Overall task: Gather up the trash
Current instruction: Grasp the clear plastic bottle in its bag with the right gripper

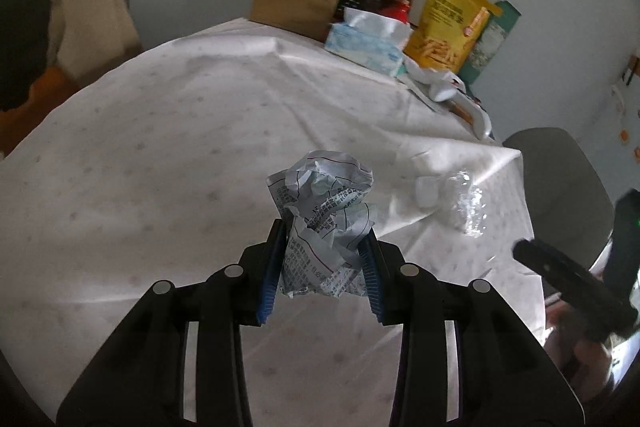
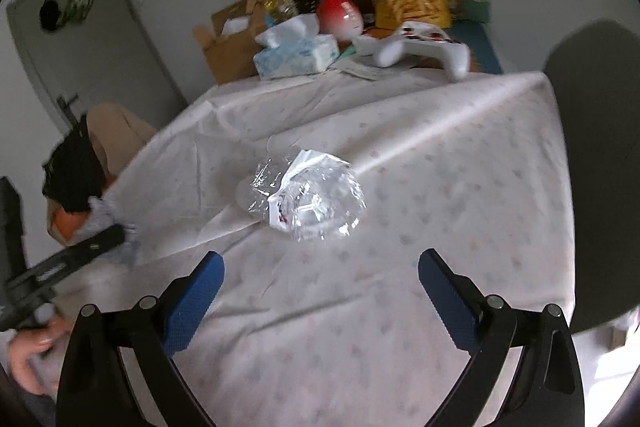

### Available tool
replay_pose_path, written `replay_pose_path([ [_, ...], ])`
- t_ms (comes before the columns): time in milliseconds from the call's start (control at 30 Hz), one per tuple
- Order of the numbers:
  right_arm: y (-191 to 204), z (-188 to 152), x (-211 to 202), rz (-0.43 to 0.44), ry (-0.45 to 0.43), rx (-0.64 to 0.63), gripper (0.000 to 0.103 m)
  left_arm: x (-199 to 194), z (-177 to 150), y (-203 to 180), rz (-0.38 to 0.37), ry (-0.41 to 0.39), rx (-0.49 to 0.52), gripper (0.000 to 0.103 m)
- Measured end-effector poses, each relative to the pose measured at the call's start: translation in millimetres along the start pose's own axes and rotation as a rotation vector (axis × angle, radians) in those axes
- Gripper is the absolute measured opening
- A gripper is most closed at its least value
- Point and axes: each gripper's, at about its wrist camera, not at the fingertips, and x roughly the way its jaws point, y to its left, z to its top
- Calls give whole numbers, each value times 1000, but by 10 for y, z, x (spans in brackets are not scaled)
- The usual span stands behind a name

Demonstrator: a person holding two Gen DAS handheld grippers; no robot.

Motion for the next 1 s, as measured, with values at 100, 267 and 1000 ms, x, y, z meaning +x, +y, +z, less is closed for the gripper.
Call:
replay_pose_path([
  [100,80,71,156,-31,24,-73,95,-52,-51,121,9,1,-25,37],
  [267,149,159,407,-57,70,-138,95,-95,-113,254,17,2,-61,37],
  [1000,169,489,984,11,125,-154,90,-143,-186,600,52,-1,-133,38],
])
